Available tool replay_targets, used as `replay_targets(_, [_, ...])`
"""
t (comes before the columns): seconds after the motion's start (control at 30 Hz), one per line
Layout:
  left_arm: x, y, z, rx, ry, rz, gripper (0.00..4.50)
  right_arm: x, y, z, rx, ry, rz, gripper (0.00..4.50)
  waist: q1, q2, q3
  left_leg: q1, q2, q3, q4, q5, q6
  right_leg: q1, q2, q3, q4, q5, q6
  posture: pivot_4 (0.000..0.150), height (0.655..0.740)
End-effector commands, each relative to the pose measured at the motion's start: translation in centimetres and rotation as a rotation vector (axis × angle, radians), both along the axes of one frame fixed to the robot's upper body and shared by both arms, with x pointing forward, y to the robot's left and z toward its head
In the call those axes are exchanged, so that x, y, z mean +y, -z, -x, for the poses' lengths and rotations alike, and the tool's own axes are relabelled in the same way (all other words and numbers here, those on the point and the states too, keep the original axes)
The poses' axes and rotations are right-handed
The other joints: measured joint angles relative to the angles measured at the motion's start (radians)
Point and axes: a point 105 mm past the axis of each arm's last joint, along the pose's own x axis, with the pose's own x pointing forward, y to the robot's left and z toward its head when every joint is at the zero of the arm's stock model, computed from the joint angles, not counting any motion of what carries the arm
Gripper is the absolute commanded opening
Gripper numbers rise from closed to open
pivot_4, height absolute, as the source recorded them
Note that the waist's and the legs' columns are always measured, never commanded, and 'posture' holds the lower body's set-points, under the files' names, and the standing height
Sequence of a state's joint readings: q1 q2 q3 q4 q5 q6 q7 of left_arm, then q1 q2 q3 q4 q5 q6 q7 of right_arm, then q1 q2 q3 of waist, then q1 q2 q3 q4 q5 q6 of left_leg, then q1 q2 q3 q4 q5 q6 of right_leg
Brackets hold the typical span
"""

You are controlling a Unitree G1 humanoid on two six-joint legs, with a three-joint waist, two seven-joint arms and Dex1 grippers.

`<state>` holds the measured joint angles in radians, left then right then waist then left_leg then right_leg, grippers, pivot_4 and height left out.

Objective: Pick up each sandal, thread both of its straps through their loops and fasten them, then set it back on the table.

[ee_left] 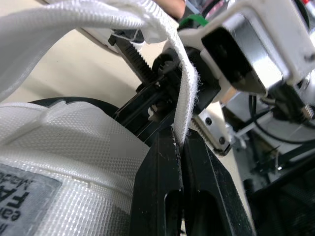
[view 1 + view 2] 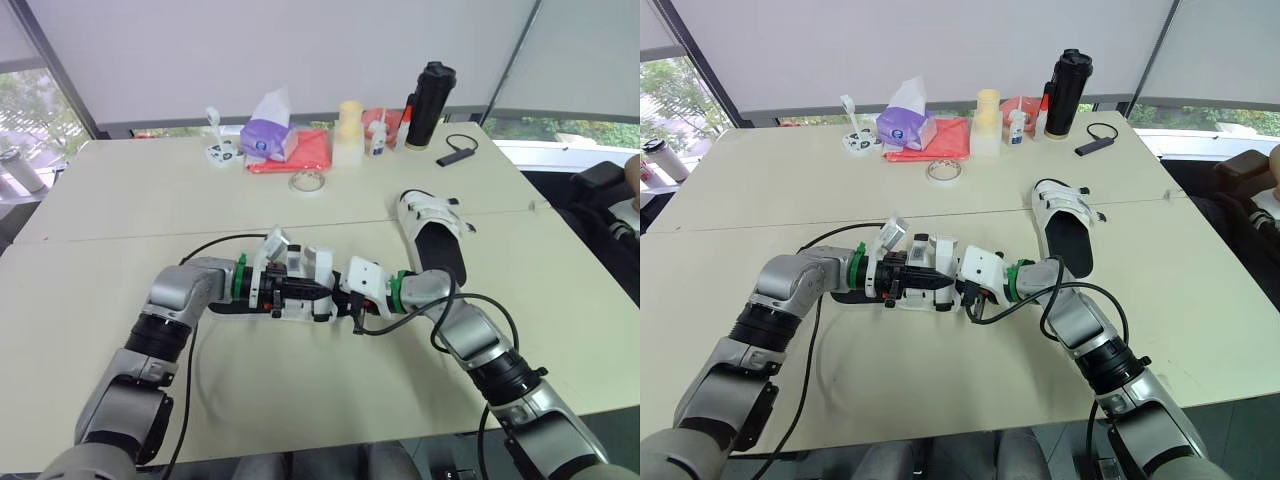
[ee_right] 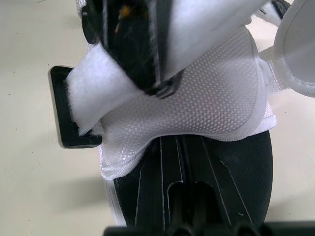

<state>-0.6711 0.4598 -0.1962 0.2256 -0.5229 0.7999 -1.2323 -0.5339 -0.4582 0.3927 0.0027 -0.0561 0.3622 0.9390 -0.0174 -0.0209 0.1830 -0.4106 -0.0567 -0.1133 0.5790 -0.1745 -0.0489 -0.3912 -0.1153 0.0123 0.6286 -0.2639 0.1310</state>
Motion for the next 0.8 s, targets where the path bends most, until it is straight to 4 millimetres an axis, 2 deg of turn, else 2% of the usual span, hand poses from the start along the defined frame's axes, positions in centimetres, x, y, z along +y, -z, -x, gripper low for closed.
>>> replay_targets(0.03, [0.1, 0.7, 0.6, -0.068, 0.039, -0.029, 0.05, -0.9, 2.7, 0.5, 0.08, 0.023, 0.074, 0.0, 0.0, 0.0, 0.0, 0.0, 0.0, 0.0, 0.0, 0.0, 0.0, 0.0, 0.0, 0.0, 0.0, 0.0, 0.0, 0.15, 0.74])
replay_targets(0.17, [0.5, 2.0, 1.0, -0.121, 0.072, -0.108, 0.05, -0.9, 2.7, 0.5, 0.077, 0.023, 0.076, 0.0, 0.0, 0.0, 0.0, 0.0, 0.0, 0.0, 0.0, 0.0, 0.0, 0.0, 0.0, 0.0, 0.0, 0.0, 0.0, 0.15, 0.74])
replay_targets(0.37, [0.7, 2.3, 0.7, -0.168, 0.063, -0.127, 0.05, -0.9, 2.7, 0.5, 0.077, 0.022, 0.077, 0.0, 0.0, 0.0, 0.0, 0.0, 0.0, 0.0, 0.0, 0.0, 0.0, 0.0, 0.0, 0.0, 0.0, 0.0, 0.0, 0.15, 0.74])
replay_targets(0.47, [1.0, 2.1, 0.8, -0.208, 0.079, -0.137, 0.93, -0.9, 2.7, 0.5, 0.076, 0.021, 0.078, 0.0, 0.0, 0.0, 0.0, 0.0, 0.0, 0.0, 0.0, 0.0, 0.0, 0.0, 0.0, 0.0, 0.0, 0.0, 0.0, 0.15, 0.74])
replay_targets(0.63, [1.3, 0.7, 1.6, -0.318, 0.126, -0.132, 3.27, -0.9, 2.7, 0.5, 0.076, 0.021, 0.078, 0.0, 0.0, 0.0, 0.0, 0.0, 0.0, 0.0, 0.0, 0.0, 0.0, 0.0, 0.0, 0.0, 0.0, 0.0, 0.0, 0.15, 0.74])
replay_targets(0.8, [1.7, -1.2, 2.4, -0.387, 0.137, -0.105, 3.27, -0.9, 2.7, 0.4, 0.076, 0.019, 0.078, 0.0, -0.001, 0.0, 0.0, 0.0, 0.001, 0.0, 0.0, 0.0, 0.0, 0.0, 0.0, 0.0, 0.0, 0.0, -0.001, 0.15, 0.74])
